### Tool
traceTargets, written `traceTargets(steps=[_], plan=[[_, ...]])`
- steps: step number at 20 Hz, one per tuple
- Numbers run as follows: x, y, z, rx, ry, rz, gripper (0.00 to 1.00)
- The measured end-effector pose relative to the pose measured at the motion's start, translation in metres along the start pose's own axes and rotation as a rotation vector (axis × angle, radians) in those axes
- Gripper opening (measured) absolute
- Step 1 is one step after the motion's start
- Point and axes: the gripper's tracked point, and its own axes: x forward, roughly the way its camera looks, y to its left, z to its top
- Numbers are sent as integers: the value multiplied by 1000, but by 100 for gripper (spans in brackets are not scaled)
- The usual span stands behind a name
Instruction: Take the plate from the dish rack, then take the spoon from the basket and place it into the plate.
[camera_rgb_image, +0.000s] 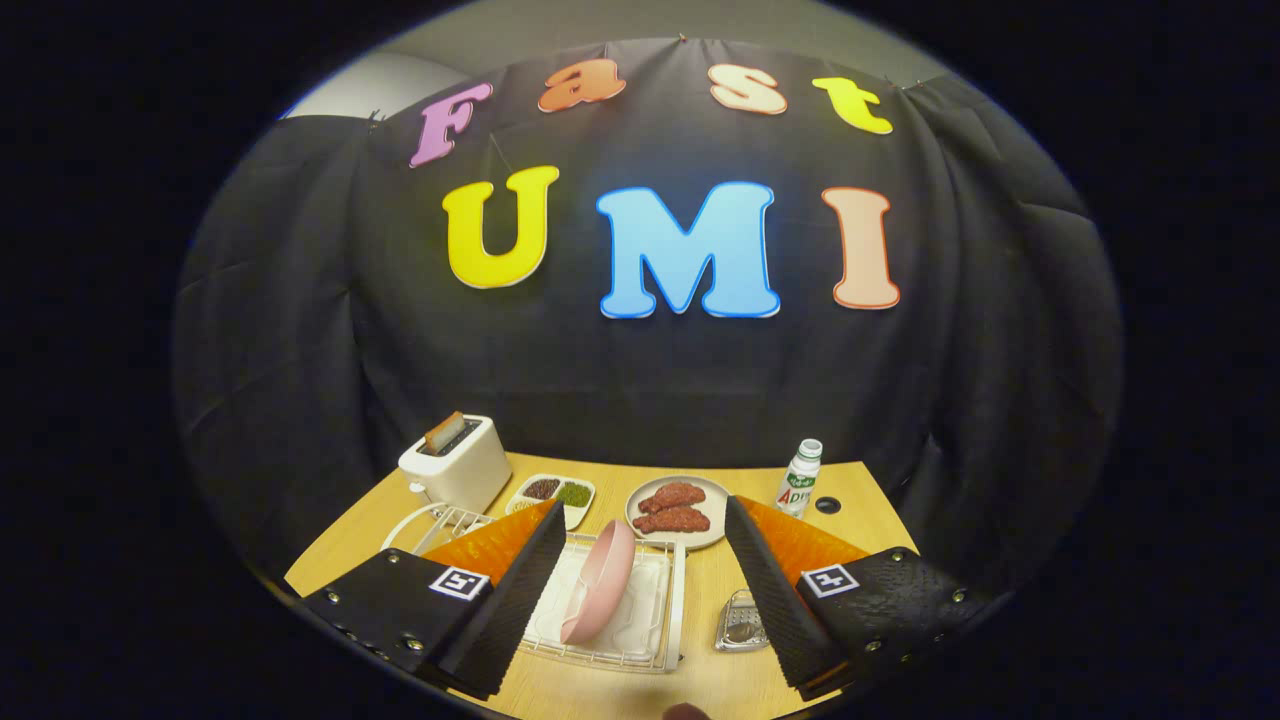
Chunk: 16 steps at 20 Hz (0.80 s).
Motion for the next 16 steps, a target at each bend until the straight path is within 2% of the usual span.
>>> traceTargets(steps=[7,8,9,15,16], plan=[[48,17,-44,11,289,-34,98],[53,16,-49,7,325,-54,97],[58,19,-55,0,358,-66,92],[84,13,-80,-55,485,-200,91],[88,13,-82,-64,495,-218,85]])
